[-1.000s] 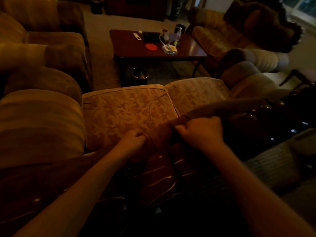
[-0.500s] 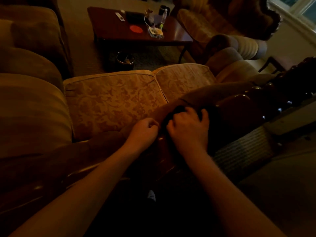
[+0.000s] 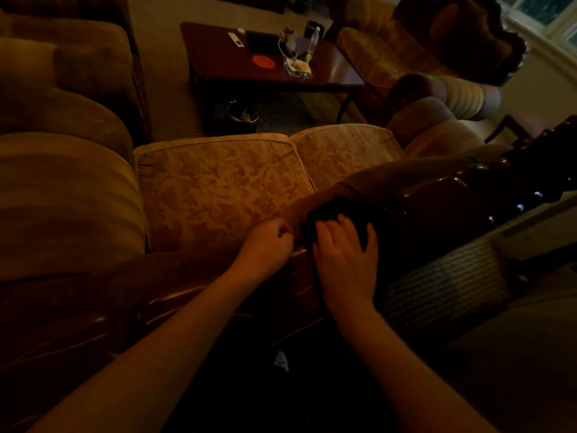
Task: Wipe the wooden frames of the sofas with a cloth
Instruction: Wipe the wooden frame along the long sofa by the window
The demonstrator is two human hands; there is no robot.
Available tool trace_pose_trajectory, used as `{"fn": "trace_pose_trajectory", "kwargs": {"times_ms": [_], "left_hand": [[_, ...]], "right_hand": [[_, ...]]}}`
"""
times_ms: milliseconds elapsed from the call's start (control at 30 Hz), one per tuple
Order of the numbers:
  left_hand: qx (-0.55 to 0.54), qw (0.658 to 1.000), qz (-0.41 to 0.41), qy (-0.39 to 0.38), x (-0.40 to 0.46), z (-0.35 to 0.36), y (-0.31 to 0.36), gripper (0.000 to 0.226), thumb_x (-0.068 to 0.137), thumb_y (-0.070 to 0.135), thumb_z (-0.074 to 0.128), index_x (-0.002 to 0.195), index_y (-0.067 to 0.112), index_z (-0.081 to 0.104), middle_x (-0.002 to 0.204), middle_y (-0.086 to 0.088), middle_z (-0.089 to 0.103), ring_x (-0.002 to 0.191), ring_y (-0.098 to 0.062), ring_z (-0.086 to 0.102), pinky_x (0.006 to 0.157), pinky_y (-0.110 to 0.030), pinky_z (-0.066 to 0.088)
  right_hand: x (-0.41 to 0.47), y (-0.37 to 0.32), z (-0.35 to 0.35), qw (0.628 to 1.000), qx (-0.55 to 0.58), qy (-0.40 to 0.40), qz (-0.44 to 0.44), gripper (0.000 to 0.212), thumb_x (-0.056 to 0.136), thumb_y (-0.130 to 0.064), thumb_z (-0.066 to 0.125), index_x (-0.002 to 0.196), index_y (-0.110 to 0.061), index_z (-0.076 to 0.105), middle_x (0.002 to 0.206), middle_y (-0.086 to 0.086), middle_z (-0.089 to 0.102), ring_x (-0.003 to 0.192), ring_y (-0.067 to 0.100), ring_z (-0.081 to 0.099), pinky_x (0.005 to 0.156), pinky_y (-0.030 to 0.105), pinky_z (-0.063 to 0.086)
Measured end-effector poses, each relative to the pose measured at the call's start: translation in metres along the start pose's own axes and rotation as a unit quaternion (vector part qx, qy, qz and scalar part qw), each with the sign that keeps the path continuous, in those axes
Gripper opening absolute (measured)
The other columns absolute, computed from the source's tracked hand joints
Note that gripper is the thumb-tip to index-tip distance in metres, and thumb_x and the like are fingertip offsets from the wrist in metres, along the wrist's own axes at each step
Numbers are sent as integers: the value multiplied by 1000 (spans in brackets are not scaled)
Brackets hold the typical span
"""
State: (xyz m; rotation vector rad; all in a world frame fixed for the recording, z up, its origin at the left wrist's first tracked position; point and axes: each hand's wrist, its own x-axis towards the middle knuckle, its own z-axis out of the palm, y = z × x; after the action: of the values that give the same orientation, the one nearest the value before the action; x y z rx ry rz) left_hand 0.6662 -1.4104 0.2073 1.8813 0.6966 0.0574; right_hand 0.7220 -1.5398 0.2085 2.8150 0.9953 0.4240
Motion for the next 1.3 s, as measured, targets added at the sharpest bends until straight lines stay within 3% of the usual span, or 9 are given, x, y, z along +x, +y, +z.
{"fn": "trace_pose_trajectory", "kwargs": {"times_ms": [167,300,500,633,767,900,1100,1233,1300], "left_hand": [[88,995,-14,45,1,18,-11,27,98,22,36,96,2,55,108,-18,54,99,-34,52,79,-39,39],[175,981,26,85,-14,27,-13,26,98,25,33,99,7,52,107,-12,55,98,-32,53,76,-41,41],[102,989,1,109,-14,23,-10,30,96,23,35,114,4,47,118,-15,54,108,-35,51,83,-43,40],[68,990,6,119,-13,23,-12,43,98,23,31,138,7,33,122,-15,54,106,-35,53,85,-45,42],[74,991,-2,111,-11,25,-11,49,99,24,30,145,9,25,134,-14,48,116,-35,49,90,-45,39],[21,991,-39,124,-10,21,-10,51,94,23,38,142,9,28,135,-17,46,118,-38,47,89,-45,38],[14,990,-32,140,-12,19,-12,43,96,18,34,138,8,33,131,-16,49,114,-36,49,90,-45,41],[92,987,27,130,-12,24,-12,24,97,30,36,99,12,52,102,-5,55,97,-27,54,73,-35,37],[140,981,52,123,-12,25,-13,28,96,35,37,94,14,55,99,-3,55,96,-24,53,70,-33,37]], "right_hand": [[10,12,-6,999,-12,8,-40,30,90,-35,42,100,-20,65,103,0,67,112,22,58,104,50,23],[76,-3,-19,978,-35,-203,29,29,93,-31,38,79,-18,60,95,5,67,90,26,59,106,45,20],[61,-9,-16,965,-32,-218,-144,39,95,-44,33,111,-21,60,121,5,61,115,25,53,104,45,22],[145,88,-31,930,17,-367,13,50,95,-47,40,135,-19,48,142,11,44,131,30,39,110,52,24],[120,63,-25,947,-32,-320,-17,46,92,-50,41,126,-23,55,133,5,53,124,27,47,104,44,34],[54,-21,-16,954,3,-257,-156,41,95,-45,33,113,-21,61,122,2,59,117,20,52,109,46,16],[104,77,-45,981,-21,-194,2,40,95,-43,33,111,-25,64,122,2,61,120,22,49,111,51,10],[63,82,-29,999,34,23,-36,46,89,-40,32,95,-13,69,102,7,67,105,27,59,108,50,23],[6,47,-4,986,107,103,-80,39,85,-31,41,102,-9,69,111,8,66,113,25,56,108,45,27]]}}
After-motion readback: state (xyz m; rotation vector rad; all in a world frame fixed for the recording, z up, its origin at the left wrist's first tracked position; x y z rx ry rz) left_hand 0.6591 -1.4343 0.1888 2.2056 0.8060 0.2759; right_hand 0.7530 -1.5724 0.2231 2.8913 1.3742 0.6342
